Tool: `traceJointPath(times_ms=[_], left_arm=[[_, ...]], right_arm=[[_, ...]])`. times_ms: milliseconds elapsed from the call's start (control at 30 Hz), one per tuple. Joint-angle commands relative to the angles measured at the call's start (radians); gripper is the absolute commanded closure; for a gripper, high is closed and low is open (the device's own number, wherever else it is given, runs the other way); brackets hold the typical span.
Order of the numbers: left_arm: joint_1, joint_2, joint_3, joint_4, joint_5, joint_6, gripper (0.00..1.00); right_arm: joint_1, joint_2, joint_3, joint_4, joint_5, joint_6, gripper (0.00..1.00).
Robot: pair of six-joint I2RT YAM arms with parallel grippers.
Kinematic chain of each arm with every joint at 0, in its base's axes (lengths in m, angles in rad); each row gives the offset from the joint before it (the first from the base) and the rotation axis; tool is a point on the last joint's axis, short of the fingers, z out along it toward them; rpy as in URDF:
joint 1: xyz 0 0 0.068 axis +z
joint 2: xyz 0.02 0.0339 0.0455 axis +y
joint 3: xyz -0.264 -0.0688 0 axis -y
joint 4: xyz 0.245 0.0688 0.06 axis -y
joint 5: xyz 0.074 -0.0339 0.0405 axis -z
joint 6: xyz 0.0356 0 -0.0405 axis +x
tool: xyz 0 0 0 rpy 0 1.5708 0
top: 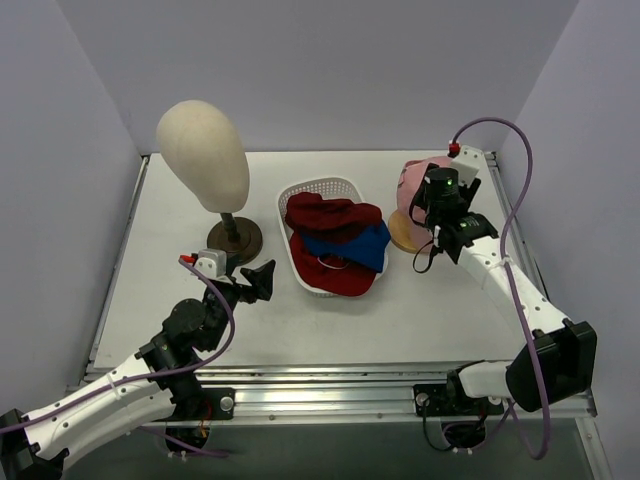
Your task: Stack the hats
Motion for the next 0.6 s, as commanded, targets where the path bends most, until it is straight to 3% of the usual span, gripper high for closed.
traceJointPath(times_ms=[0, 133, 233, 567], left_arm=[[0.001, -0.007, 0.001, 0.04, -0.006, -0.002, 0.06], [0.001, -0.016, -0.013, 0.033, -0.013, -0.014, 0.06], [0.001, -0.021, -0.025, 0.044, -0.036, -0.03, 0.06], [0.001, 0.011, -0.021, 0.067, -0.003, -0.019, 0.06]], right_arm=[[-0.029, -0.034, 0.043, -0.067, 0.057, 0.084, 0.44], [-0.084, -0.011, 0.065, -0.062, -0.008, 0.096, 0.39], [-0.164, 0.049, 0.171, -0.117, -0.113, 0.102, 0.36], [-0.195, 0.322, 0.415, -0.214, -0.191, -0.058, 0.31]])
